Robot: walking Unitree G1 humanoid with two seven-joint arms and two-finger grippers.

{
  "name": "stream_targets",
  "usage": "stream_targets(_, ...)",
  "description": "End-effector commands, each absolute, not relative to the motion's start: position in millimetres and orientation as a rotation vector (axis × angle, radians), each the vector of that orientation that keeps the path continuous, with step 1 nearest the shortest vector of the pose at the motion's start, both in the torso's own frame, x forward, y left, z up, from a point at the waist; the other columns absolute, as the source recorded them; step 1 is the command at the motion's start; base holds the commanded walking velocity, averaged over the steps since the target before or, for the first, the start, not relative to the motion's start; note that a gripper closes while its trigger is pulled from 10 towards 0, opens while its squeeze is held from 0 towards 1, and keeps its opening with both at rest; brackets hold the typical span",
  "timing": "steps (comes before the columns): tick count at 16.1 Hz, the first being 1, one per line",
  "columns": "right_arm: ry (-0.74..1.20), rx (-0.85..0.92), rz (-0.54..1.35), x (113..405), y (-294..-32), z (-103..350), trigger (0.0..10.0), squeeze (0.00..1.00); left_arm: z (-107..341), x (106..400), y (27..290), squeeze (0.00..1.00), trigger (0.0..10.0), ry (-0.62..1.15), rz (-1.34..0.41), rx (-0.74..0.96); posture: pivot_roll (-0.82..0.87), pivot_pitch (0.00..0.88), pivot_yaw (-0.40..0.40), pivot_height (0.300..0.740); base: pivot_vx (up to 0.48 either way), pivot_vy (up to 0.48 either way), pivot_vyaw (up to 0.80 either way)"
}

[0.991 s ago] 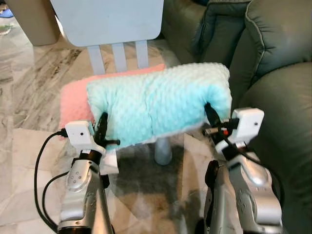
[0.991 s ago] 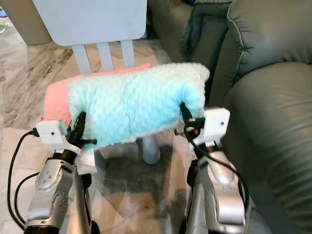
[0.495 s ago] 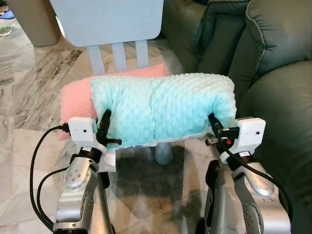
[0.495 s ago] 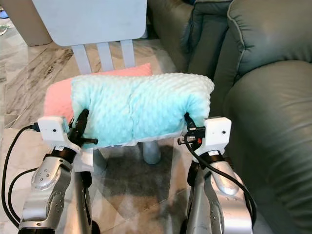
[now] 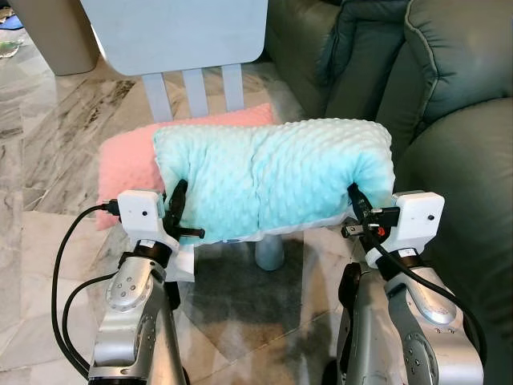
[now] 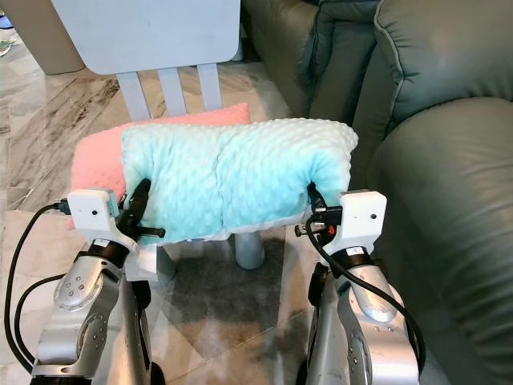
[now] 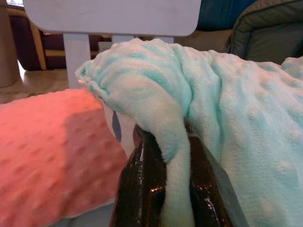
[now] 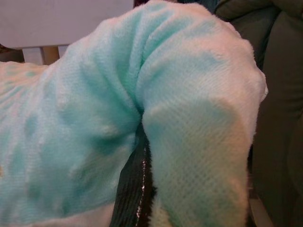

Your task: Move the pillow to the sofa

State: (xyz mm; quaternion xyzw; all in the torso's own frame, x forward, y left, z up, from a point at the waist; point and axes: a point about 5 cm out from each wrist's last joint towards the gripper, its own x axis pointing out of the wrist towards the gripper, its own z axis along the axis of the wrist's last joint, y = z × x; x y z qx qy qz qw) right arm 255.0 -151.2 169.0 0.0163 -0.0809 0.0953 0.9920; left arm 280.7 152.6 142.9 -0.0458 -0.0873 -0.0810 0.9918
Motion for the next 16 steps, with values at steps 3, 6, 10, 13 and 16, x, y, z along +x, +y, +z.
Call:
stream_targets(3,-0.197,0.043,0.191,251.7,-149.8,178.5,10.0,0.00,146.2,279.2,149.7,0.00,10.0,-0.177,-0.176,-0.086,-0.17,0.059,0.052,0.343,0.000,0.000,0.00)
stream_targets(6,-0.197,0.052,0.181,253.3,-152.4,179.2,10.0,0.00,146.1,279.4,145.4,0.00,10.0,-0.171,-0.193,-0.091,-0.17,0.061,0.055,0.376,0.000,0.000,0.00)
stream_targets(10,-0.199,0.048,0.178,255.7,-152.7,179.9,10.0,0.00,144.7,280.5,145.4,0.00,10.0,-0.162,-0.201,-0.089,-0.17,0.058,0.061,0.410,0.000,0.000,0.00)
stream_targets(13,-0.201,0.047,0.177,256.1,-152.3,180.5,10.0,0.00,144.2,280.5,144.1,0.00,10.0,-0.158,-0.208,-0.088,-0.17,0.061,0.061,0.438,0.000,0.000,0.00)
stream_targets(16,-0.201,0.050,0.179,256.9,-151.6,180.8,10.0,0.00,144.0,280.6,143.2,0.00,10.0,-0.156,-0.211,-0.087,-0.17,0.061,0.062,0.467,0.000,0.000,0.00)
